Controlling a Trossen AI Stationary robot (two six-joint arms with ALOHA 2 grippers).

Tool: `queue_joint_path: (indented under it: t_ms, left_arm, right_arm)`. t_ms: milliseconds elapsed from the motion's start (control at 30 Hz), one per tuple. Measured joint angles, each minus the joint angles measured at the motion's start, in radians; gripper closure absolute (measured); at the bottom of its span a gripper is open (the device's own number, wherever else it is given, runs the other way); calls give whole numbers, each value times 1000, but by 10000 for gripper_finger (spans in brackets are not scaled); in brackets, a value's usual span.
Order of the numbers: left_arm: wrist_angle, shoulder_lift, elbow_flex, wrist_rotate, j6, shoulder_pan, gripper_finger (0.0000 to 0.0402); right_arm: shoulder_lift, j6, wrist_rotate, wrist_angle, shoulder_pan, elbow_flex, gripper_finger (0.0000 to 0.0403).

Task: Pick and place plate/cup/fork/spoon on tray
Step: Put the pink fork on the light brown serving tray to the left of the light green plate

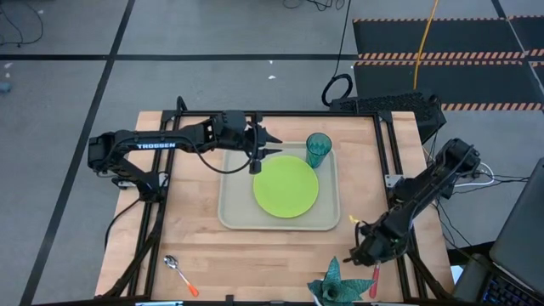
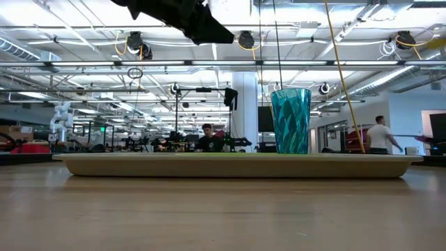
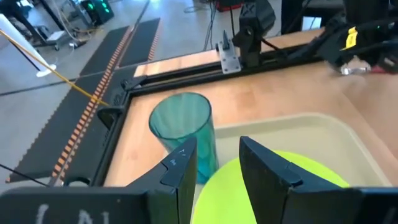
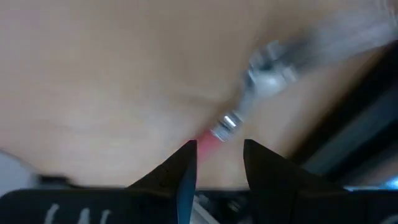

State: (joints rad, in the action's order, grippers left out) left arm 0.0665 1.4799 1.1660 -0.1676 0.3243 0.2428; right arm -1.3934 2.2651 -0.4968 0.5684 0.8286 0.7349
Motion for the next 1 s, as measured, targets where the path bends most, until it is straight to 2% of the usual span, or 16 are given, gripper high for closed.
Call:
queue_joint_path:
  t_ms: [67, 300, 467, 1000]
  left_arm:
    - [19, 0, 0, 0, 0, 0, 277]
    - [84, 0, 0, -26, -12, -2, 277]
    - [105, 0, 0, -26, -21, -2, 277]
    - [143, 0, 0, -26, -22, -36, 277]
  right_arm:
    - [-5, 20, -31, -6, 29, 0, 280]
    - [-32, 21, -34, -7, 80, 1, 280]
    - [-47, 27, 14, -11, 100, 1, 280]
    - [-48, 38, 48, -40, 86, 0, 280]
